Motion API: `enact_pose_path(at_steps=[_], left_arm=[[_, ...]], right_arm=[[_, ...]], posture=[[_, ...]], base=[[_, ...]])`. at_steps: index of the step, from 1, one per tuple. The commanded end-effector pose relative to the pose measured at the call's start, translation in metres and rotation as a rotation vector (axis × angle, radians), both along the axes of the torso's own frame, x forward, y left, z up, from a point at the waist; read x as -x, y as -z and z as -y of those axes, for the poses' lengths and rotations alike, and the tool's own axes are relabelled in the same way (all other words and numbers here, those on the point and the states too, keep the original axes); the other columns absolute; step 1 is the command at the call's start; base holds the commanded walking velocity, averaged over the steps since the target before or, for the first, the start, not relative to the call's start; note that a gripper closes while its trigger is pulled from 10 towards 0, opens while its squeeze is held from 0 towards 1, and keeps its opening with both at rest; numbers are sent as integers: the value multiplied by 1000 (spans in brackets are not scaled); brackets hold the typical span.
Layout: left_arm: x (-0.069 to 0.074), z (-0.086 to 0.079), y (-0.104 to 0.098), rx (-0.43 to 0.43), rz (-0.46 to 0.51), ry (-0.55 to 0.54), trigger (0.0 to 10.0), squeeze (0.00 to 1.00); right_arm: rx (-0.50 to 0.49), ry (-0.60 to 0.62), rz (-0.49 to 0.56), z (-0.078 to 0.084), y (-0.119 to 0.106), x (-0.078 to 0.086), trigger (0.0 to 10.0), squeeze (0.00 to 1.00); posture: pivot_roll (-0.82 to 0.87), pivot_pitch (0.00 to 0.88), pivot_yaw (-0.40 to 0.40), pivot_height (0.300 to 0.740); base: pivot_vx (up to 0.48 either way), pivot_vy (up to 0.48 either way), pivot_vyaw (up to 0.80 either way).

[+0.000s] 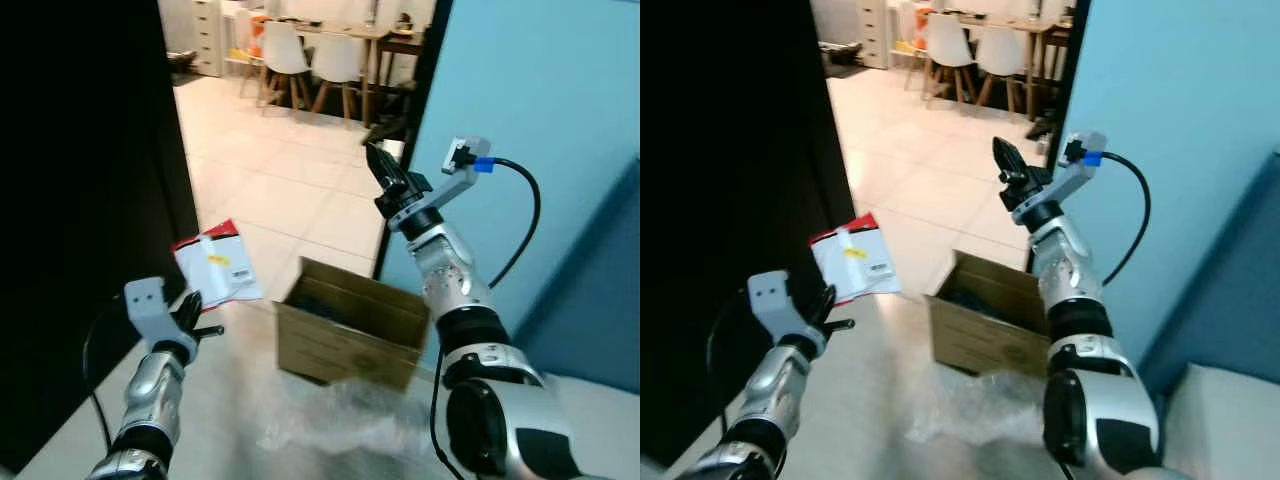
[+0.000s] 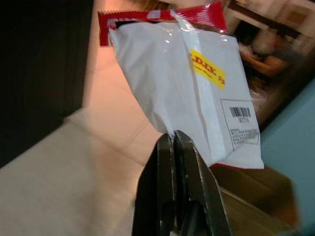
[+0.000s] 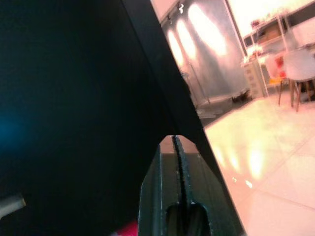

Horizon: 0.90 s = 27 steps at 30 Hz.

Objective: Clean up the room

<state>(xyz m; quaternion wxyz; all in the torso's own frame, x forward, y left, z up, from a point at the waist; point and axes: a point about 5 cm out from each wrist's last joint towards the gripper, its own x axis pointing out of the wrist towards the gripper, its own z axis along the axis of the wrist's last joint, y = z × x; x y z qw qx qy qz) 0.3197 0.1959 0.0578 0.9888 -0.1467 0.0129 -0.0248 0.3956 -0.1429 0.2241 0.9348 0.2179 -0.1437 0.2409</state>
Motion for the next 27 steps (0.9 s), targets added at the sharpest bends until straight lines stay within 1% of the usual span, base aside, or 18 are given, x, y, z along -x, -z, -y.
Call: enact_pose_path(at_steps=[1,2,3,4,5,6,7,8,9,11,14,17,18,22,23,24,25,27], left_arm=[[2,8,5,-11,-19,36,10000,0],[2,8,5,-11,-19,36,10000,0],[3,12,6,-12,-21,50,10000,0],[5,17,8,1,-27,86,10000,0],[6,21,10,11,-31,113,10000,0],[6,21,10,11,-31,113,10000,0],[7,25,11,17,-34,146,10000,0],[7,25,11,17,-34,146,10000,0],[9,29,13,19,-38,194,10000,0],[11,34,14,22,-42,250,10000,0],[11,36,15,30,-43,273,10000,0],[11,37,15,31,-42,281,10000,0],[12,39,15,32,-40,295,10000,0],[12,39,14,31,-39,298,10000,0],[12,40,15,31,-40,303,10000,0],[12,40,15,31,-40,303,10000,0],[12,44,14,33,-38,319,10000,0],[12,45,14,34,-37,323,10000,0]], right_arm=[[208,19,-87,-10,20,-1,10000,0],[208,19,-87,-10,20,-1,10000,0],[458,35,-164,-16,44,0,10000,0],[676,-1,-268,-20,77,8,10000,0],[825,-28,-337,-21,100,16,10000,0],[825,-28,-337,-21,100,16,10000,0],[949,-84,-399,-21,122,25,10000,0],[949,-84,-399,-21,122,25,10000,0],[1042,-154,-460,-20,141,36,10000,0],[1139,-232,-529,-16,162,49,10000,0],[1224,-296,-576,-10,177,60,10000,0],[1256,-333,-596,-7,185,66,10000,0],[1306,-391,-629,-3,195,75,10000,514],[1316,-406,-637,-3,198,77,10000,514],[1331,-422,-648,-2,201,80,10000,725],[1331,-422,-648,-2,201,80,10000,725],[1367,-454,-675,1,207,86,10000,976],[1376,-462,-681,1,209,88,10000,976]], posture=[[64,0,-79,719],[64,0,-79,719],[62,0,-79,719],[65,0,-82,719],[65,0,-82,719],[65,0,-82,719],[64,0,-79,719],[64,0,-79,719],[64,0,-78,719],[62,0,-77,719],[59,0,-76,719],[57,0,-77,719],[53,0,-78,719],[53,0,-78,719],[51,0,-78,719],[51,0,-78,719],[49,0,-80,719],[49,0,-80,719]], base=[[0,0,794],[0,0,794],[0,0,0],[0,0,0],[0,0,0],[0,0,0],[0,0,0],[0,0,0],[0,0,0],[0,0,0],[0,0,0],[0,0,0],[0,0,0],[0,0,0],[0,0,0],[0,0,0],[0,0,0],[0,0,0]])
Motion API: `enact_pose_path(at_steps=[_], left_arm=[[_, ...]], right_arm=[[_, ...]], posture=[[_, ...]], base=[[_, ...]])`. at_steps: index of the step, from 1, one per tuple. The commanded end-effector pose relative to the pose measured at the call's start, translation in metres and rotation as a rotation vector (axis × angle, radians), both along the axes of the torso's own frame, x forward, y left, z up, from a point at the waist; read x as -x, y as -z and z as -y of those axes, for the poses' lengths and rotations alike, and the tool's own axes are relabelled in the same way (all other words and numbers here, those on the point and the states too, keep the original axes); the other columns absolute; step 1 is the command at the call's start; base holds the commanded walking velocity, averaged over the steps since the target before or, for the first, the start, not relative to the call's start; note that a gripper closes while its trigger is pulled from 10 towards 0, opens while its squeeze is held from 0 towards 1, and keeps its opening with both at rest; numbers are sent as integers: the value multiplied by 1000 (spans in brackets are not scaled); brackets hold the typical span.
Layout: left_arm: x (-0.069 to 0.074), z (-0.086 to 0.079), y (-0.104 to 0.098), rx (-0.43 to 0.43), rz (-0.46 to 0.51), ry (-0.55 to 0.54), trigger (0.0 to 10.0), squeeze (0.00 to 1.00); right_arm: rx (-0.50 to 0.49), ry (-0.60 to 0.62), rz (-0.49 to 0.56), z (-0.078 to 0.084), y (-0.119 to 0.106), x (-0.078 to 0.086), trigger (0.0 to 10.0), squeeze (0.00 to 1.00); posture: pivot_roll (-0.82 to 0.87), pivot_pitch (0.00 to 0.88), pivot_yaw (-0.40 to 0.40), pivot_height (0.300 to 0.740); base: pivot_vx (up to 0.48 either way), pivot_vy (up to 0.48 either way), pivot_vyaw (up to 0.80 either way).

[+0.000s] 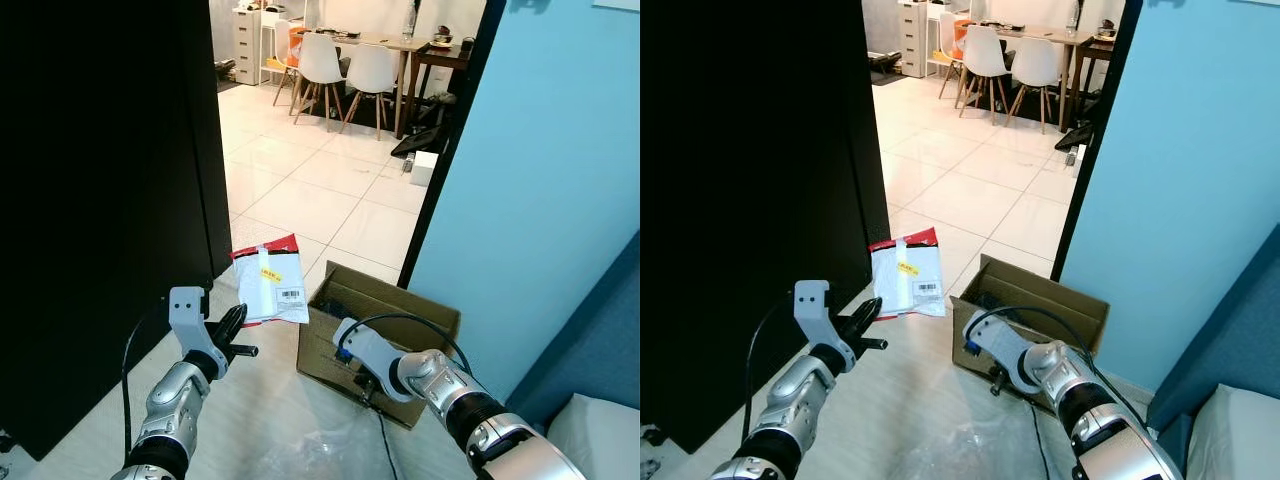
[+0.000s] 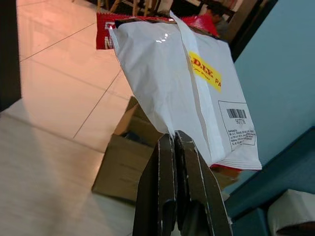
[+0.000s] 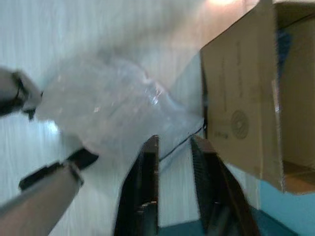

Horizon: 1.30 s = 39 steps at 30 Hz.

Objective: Clean up the room

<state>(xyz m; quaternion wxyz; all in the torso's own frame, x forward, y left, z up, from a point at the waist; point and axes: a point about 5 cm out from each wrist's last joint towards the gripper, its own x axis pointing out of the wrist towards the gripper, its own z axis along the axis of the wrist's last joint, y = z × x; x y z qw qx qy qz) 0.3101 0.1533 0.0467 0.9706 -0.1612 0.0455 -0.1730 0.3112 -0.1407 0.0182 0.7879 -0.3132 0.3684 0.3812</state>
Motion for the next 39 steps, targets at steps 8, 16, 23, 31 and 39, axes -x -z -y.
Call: enact_pose_path(at_steps=[8,16,23,31,39], left_arm=[[2,12,-2,28,20,76,10000,0],[1,15,-4,38,28,97,10000,0],[3,16,-3,38,23,112,10000,0],[10,23,7,-59,-26,228,10000,0],[13,20,20,-223,-107,241,10000,0]], right_arm=[[23,152,55,9,6,0,10000,0],[-128,380,72,10,8,-1,10000,0],[-110,447,27,17,24,14,10000,0],[-85,464,34,19,26,15,10000,0],[-74,476,33,19,27,16,10000,0]], posture=[[46,0,-74,719],[43,0,-70,719],[44,0,-64,719],[45,0,-64,719],[43,0,-63,719]], base=[[112,0,0],[370,0,-259],[381,0,-723],[382,0,-169],[374,0,0]])
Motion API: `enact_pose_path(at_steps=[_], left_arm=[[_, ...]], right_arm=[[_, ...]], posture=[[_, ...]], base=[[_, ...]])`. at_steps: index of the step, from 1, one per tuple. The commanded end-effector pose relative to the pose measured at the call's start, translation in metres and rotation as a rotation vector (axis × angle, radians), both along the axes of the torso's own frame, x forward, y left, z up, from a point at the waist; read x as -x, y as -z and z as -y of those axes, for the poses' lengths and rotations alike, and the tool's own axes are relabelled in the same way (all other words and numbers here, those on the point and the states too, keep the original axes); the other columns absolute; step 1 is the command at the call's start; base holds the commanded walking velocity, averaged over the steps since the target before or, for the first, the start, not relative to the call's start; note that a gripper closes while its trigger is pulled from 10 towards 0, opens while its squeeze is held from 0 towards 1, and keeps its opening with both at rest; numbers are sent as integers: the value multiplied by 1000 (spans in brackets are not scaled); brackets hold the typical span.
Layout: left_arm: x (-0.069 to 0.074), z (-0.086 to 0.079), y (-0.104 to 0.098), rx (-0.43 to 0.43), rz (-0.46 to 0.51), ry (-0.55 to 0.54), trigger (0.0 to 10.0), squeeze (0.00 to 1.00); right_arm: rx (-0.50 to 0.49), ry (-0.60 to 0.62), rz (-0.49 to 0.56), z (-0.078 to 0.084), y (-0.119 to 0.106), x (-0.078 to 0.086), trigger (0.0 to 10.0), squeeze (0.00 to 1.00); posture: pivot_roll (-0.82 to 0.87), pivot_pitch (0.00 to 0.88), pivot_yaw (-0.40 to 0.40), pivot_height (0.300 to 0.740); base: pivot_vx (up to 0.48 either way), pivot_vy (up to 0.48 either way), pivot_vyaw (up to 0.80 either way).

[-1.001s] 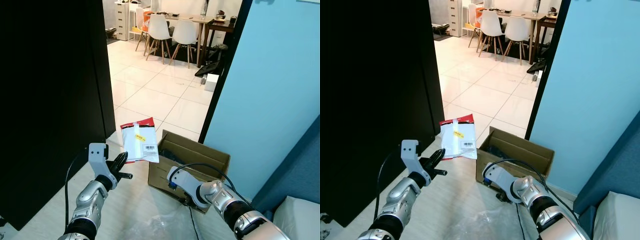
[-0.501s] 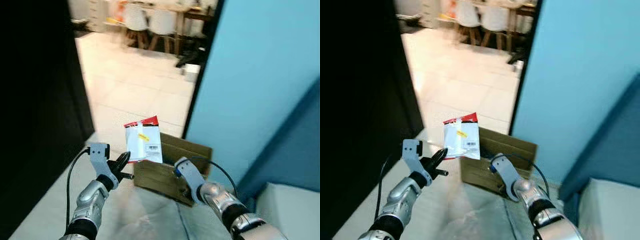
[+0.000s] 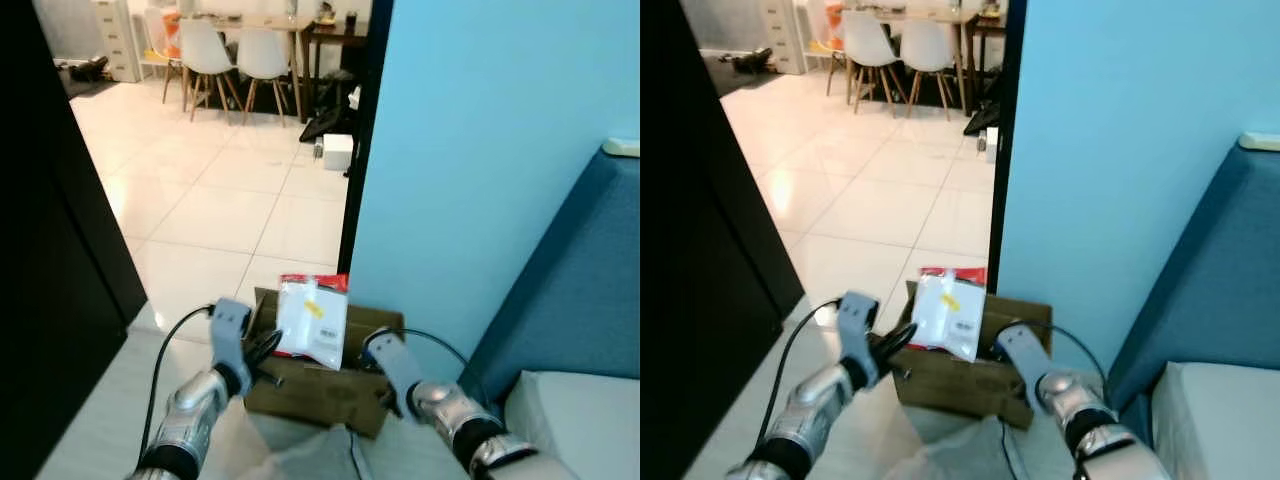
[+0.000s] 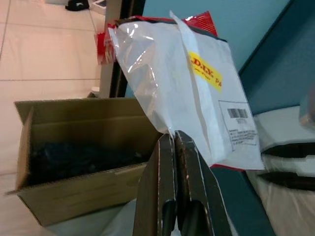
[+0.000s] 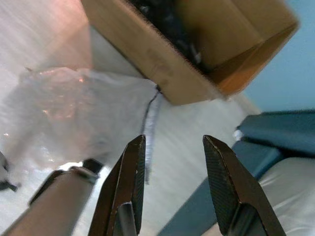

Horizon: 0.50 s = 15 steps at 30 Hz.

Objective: Clean up the room

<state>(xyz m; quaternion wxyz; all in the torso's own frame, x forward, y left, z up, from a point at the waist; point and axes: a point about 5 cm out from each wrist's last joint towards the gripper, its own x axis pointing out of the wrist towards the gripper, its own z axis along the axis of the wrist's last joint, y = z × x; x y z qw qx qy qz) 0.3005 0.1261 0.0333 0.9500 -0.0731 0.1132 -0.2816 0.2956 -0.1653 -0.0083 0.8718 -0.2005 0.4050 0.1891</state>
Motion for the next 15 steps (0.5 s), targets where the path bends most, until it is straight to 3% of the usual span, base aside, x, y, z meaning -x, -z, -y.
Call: enact_pose_path(at_steps=[1,15], left_arm=[[3,-7,7,-49,-32,-9,10000,0],[9,1,21,-218,-97,77,10000,0]], right_arm=[[-13,-2,-2,-6,1,0,10000,0],[14,-7,-66,-3,8,8,10000,0]], posture=[[43,0,-63,719],[31,0,-63,719]], base=[[371,0,0],[371,0,0]])
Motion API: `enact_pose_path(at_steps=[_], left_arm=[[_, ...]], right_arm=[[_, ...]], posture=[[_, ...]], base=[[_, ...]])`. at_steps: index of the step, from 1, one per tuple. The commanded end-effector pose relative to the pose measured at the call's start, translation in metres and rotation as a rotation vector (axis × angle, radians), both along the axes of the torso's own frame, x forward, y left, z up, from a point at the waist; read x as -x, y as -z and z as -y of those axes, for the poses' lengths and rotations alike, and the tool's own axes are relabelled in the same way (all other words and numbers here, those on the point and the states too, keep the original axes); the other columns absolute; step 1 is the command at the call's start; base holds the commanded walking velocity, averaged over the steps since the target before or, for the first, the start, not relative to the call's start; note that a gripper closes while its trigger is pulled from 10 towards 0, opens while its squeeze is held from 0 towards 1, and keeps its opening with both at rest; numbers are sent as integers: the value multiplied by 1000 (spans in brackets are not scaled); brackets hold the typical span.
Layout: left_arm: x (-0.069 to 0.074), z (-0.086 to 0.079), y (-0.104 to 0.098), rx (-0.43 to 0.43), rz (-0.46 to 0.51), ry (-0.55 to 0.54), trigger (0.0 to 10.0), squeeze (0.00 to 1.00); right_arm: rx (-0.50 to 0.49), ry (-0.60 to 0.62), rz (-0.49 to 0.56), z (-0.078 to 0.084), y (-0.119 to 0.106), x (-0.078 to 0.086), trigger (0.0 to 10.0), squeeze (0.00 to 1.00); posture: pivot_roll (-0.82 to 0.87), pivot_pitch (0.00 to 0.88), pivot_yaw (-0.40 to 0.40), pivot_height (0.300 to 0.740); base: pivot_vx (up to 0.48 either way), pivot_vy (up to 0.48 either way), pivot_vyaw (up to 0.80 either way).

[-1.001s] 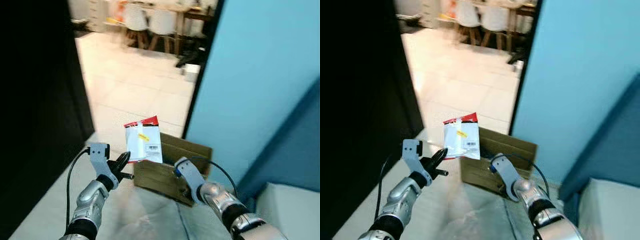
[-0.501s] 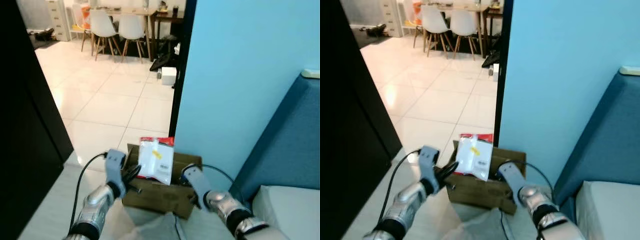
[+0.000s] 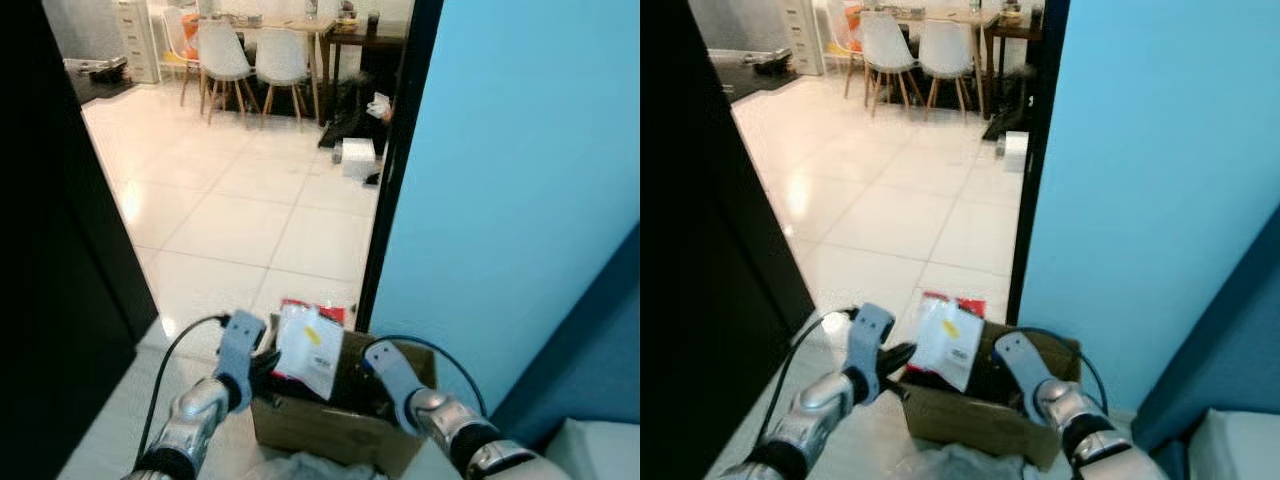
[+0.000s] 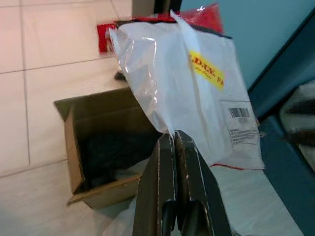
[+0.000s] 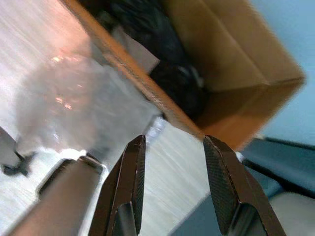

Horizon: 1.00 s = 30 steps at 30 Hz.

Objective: Clean up the room

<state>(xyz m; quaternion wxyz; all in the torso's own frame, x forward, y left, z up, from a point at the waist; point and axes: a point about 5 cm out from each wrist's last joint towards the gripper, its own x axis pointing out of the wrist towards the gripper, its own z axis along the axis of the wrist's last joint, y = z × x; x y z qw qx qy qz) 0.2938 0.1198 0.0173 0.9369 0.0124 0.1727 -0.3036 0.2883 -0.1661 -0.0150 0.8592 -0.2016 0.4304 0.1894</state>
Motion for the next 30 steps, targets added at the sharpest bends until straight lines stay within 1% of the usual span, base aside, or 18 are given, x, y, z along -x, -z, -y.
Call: enact_pose_path(at_steps=[1,6,8,9,10,11,12,13,14,15,19,21,23,26,27,28,29,30], left_arm=[[3,-4,6,-46,-39,6,10000,0],[4,-2,10,-98,-58,44,10000,0],[5,-1,11,-132,-62,67,10000,0],[6,1,14,-179,-67,93,10000,0],[6,1,14,-179,-67,93,10000,0],[6,1,16,-240,-69,111,10000,0],[6,1,16,-240,-69,111,10000,0],[6,1,17,-292,-66,116,10000,0],[6,1,17,-292,-66,116,10000,0],[3,2,17,-341,-51,110,10000,0],[-1,4,15,-396,-28,92,10000,0],[-1,4,15,-396,-28,92,10000,0],[-3,7,16,-474,-14,91,10000,0],[-3,7,16,-474,-14,91,10000,0],[-3,8,17,-529,-4,105,10000,0],[-3,8,17,-529,-4,105,10000,0],[-2,10,19,-640,40,167,10000,0],[-2,10,19,-640,40,167,10000,0]], right_arm=[[1,-8,-20,-3,2,2,10000,0],[7,3,-34,0,4,4,10000,0],[7,7,-36,1,4,4,10000,0],[7,12,-38,1,4,5,10000,0],[7,12,-38,1,4,5,10000,0],[6,16,-38,1,4,5,10000,0],[6,16,-38,1,4,5,10000,0],[6,19,-46,2,5,6,10000,0],[6,19,-46,2,5,6,10000,0],[9,22,-55,2,5,6,10000,0],[17,23,-65,4,7,9,10000,0],[17,23,-65,4,7,9,10000,0],[24,35,-69,7,9,11,10000,0],[24,35,-69,7,9,11,10000,0],[28,38,-71,9,10,12,10000,0],[28,38,-71,9,10,12,10000,0],[38,41,-76,12,10,14,10000,0],[38,41,-76,12,10,14,10000,0]], posture=[[25,0,-62,719],[22,2,-62,719],[20,4,-61,719],[17,5,-61,719],[17,5,-61,719],[12,8,-60,719],[12,8,-60,719],[10,12,-59,719],[10,12,-59,719],[8,15,-60,719],[0,21,-57,719],[0,21,-57,719],[-25,33,-51,719],[-25,33,-51,719],[-30,36,-50,719],[-30,36,-50,719],[-40,42,-47,719],[-40,42,-47,719]], base=[[368,0,0],[354,0,0],[349,0,0],[277,0,0],[277,0,0],[0,0,0],[0,0,0],[0,0,-700],[0,0,-700],[0,0,-712],[0,0,-712],[0,0,-712],[0,0,-350],[0,0,0],[0,0,0],[0,0,0],[0,0,0],[0,0,0]])
